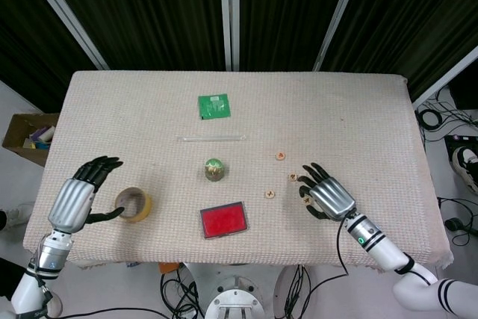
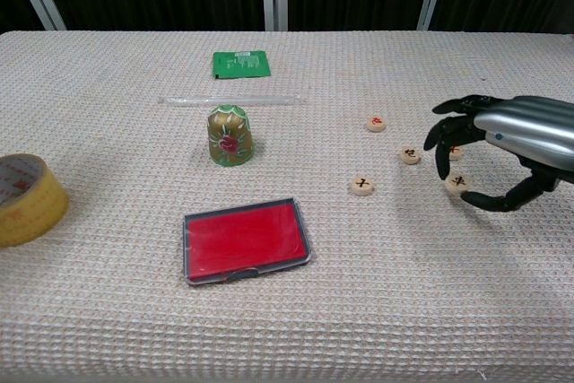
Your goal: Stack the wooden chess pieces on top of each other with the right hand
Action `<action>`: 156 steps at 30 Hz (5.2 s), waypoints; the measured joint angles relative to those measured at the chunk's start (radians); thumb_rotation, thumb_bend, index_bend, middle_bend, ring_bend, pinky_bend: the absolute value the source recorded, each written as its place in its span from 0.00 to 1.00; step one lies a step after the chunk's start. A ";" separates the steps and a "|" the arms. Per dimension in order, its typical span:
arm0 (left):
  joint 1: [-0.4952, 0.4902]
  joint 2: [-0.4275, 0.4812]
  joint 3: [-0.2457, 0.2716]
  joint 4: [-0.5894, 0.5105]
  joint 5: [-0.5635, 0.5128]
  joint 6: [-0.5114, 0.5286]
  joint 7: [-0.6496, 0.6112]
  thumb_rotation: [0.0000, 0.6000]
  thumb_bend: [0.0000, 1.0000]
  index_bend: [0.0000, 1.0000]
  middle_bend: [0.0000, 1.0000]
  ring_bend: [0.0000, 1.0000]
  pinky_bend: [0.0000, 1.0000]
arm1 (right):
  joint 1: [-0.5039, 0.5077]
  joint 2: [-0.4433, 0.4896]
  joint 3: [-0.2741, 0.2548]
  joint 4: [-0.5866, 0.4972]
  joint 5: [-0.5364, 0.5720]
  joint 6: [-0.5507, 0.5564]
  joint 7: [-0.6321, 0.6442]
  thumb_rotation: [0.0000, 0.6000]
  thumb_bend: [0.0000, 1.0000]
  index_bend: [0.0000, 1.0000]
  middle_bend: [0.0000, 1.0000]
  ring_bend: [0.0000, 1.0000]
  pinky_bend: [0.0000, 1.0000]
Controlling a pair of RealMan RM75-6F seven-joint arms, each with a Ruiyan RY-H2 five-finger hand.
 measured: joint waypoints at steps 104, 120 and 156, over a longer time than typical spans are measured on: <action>0.022 -0.009 0.004 0.018 0.002 -0.003 -0.033 1.00 0.06 0.17 0.14 0.12 0.20 | 0.182 -0.145 0.090 0.151 0.288 -0.198 -0.162 1.00 0.30 0.44 0.25 0.00 0.05; 0.023 -0.003 0.003 0.010 0.001 -0.003 -0.025 1.00 0.06 0.17 0.14 0.12 0.20 | 0.168 -0.099 0.087 0.097 0.243 -0.148 -0.129 1.00 0.36 0.51 0.27 0.00 0.05; 0.031 -0.010 0.010 0.031 0.003 0.001 -0.048 1.00 0.06 0.17 0.14 0.12 0.20 | 0.225 -0.108 0.066 -0.030 0.170 -0.182 -0.265 1.00 0.36 0.47 0.26 0.00 0.05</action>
